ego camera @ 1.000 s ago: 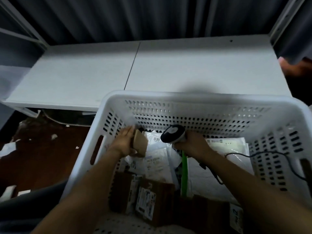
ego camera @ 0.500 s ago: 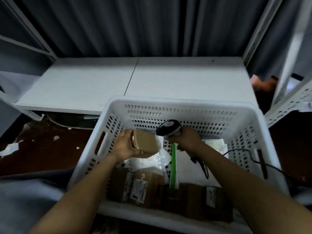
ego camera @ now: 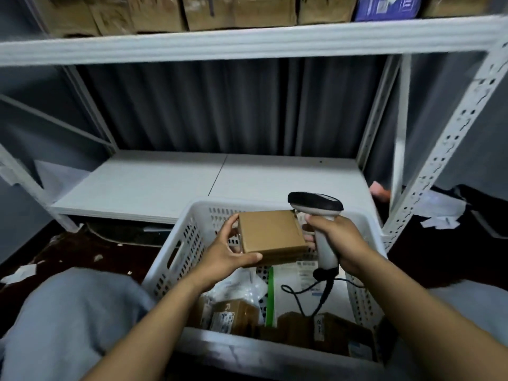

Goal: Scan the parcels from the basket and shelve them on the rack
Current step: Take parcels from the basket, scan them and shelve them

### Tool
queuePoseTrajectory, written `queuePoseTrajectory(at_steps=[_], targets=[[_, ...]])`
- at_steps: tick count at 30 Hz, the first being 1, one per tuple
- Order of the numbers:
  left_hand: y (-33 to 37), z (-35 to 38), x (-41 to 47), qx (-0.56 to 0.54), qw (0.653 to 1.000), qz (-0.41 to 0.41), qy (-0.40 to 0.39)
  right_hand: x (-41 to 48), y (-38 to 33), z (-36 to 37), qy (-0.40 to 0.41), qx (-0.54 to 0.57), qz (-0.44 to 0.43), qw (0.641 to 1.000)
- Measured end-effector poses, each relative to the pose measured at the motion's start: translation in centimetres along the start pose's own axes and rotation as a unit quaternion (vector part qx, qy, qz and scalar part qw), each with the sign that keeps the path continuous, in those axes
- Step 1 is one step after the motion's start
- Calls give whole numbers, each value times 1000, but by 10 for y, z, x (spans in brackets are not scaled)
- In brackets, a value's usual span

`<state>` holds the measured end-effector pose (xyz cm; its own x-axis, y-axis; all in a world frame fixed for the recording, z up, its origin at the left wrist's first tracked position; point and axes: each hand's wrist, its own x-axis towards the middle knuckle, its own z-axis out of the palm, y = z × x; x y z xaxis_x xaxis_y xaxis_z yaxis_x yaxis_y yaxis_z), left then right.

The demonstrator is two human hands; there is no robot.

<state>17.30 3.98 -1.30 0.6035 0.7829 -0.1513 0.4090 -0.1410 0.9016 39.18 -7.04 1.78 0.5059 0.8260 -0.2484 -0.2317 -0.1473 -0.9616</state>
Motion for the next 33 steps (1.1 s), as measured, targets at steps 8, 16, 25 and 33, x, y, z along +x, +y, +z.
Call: queuePoseTrajectory(at_steps=[8,16,25,33], targets=[[3,5,-20,-25,1000,-6,4,-19,13,-1,-38,69,-12,997],[-1,8,-18,75,996,4,-56,-13,14,6,-58,95,-15,994],[3,8,-13,112,992,52,41,2,7,-6,-36,168,26,985],[1,7,-7,-27,999,-42,19,2,13,3,-56,186,31,980]])
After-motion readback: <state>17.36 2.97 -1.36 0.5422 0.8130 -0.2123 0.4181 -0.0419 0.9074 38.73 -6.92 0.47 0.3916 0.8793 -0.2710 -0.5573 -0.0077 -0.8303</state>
